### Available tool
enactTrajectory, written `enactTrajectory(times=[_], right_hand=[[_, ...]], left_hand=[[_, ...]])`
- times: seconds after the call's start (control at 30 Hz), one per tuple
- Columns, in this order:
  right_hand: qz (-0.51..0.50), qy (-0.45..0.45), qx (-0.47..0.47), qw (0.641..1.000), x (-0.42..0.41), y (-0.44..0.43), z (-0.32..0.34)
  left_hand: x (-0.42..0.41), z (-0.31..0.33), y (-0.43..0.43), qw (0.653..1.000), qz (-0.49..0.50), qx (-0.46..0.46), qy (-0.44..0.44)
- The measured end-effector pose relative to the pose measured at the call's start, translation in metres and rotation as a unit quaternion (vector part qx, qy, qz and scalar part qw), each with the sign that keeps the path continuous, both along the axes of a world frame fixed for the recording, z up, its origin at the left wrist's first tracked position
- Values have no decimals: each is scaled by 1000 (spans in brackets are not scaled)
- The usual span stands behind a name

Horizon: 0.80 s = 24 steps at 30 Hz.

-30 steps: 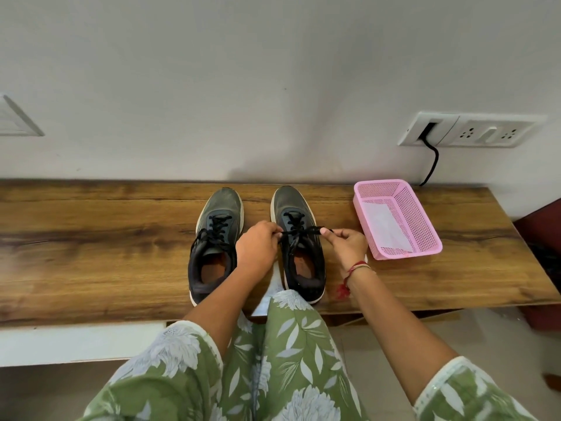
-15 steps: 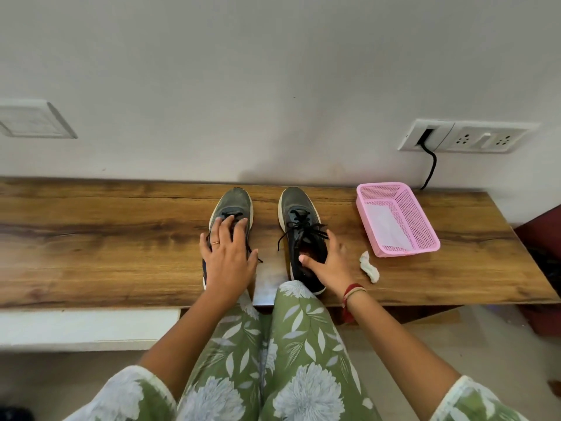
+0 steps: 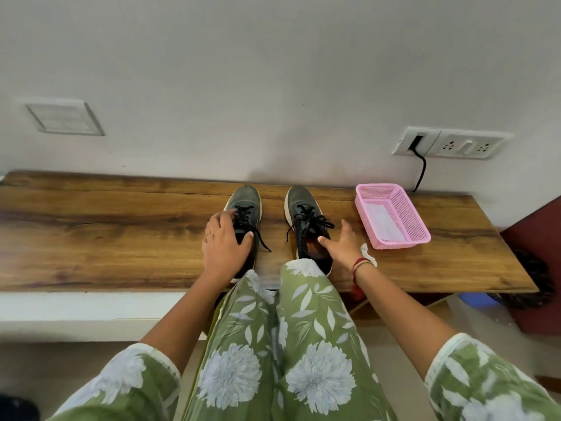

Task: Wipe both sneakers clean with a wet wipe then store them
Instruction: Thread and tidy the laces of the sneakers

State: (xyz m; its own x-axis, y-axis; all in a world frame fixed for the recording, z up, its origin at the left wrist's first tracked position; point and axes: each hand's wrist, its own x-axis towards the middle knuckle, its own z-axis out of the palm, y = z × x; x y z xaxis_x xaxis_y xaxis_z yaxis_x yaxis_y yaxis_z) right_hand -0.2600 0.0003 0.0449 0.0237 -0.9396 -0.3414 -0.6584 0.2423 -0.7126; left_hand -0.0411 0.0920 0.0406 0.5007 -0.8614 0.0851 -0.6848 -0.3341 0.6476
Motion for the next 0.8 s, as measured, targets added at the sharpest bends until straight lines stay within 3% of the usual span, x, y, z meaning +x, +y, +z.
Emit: enactTrajectory(times=[0.2,0.5,0.6,0.8], right_hand=[[6,11,-15,1000,9,-1,8],[-25,31,61,997,15,-23,-23],[-47,35,74,996,20,-28,-41],[12,167,25,986,25,-39,-42]], left_hand=[[9,-1,-7,996,14,76,33],[26,-30,-27,983,53,140,106],[33,-35,-33,970,61,202,119],[42,-52,-50,956,43,278,80]])
